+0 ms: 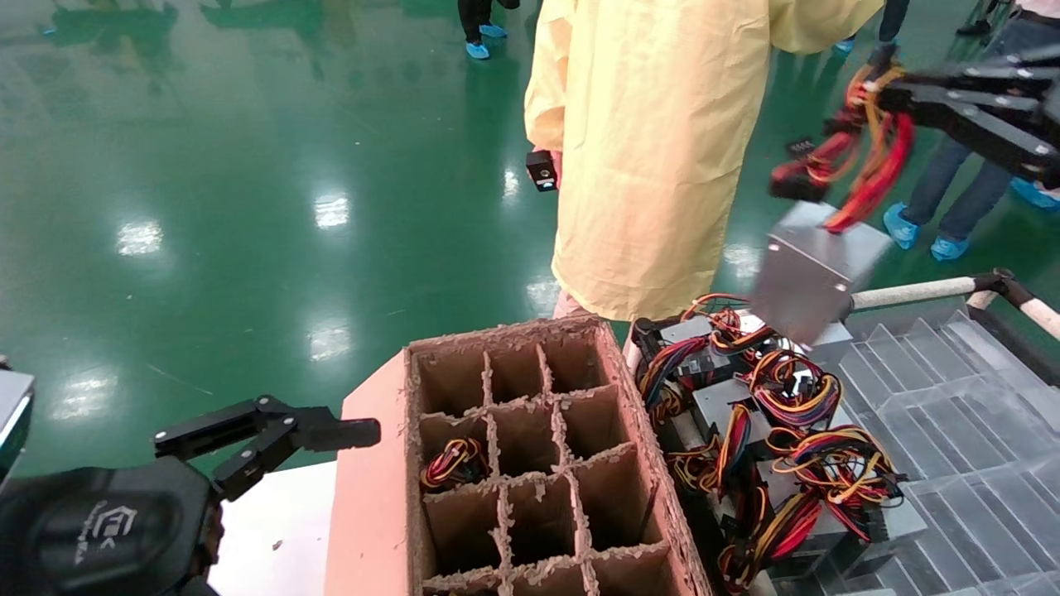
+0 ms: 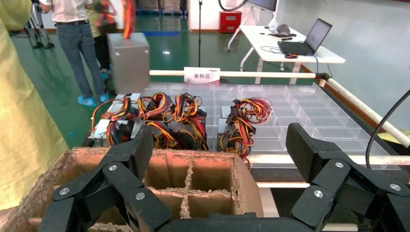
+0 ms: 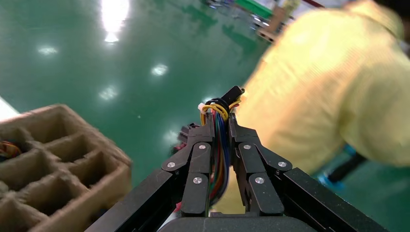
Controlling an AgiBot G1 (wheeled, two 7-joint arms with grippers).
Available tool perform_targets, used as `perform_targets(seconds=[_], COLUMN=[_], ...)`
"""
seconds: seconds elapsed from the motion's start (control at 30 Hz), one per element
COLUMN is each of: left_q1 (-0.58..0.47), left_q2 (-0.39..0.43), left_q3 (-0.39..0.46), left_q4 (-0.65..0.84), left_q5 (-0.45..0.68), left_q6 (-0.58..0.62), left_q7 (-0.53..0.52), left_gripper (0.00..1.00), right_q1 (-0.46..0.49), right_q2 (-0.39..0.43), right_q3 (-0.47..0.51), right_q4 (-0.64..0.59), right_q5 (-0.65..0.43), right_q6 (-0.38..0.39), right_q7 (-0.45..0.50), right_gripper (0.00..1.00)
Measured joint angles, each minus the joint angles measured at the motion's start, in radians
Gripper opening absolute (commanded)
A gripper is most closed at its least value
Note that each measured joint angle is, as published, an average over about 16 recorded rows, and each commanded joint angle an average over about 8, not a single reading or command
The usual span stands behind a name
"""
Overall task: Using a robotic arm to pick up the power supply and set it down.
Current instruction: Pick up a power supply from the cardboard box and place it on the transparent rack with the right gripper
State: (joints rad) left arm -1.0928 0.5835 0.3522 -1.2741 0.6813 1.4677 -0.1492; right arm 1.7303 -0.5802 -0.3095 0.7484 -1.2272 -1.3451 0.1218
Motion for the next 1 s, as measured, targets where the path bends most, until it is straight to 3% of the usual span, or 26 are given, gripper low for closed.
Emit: perform_targets(seconds=[0.47, 1.0], left_q1=[0.0, 0.0], left_q2=[0.0, 0.0], left_q3=[0.0, 0.0], left_q4=[0.0, 0.0], left_q5=[0.0, 0.0], left_q6=[0.0, 0.0], left_q7=[0.0, 0.0], left_gripper=[1.0, 1.0], right_q1=[0.006, -0.022], right_q2=[0.045, -0.001], right_q3=[0.038, 0.041], right_q4=[-0.39, -0.622], right_q5=[0.03, 0.03], right_q6=[-0.043, -0.021], right_q7=[-0.218, -0.336], right_gripper=[0.0, 0.0])
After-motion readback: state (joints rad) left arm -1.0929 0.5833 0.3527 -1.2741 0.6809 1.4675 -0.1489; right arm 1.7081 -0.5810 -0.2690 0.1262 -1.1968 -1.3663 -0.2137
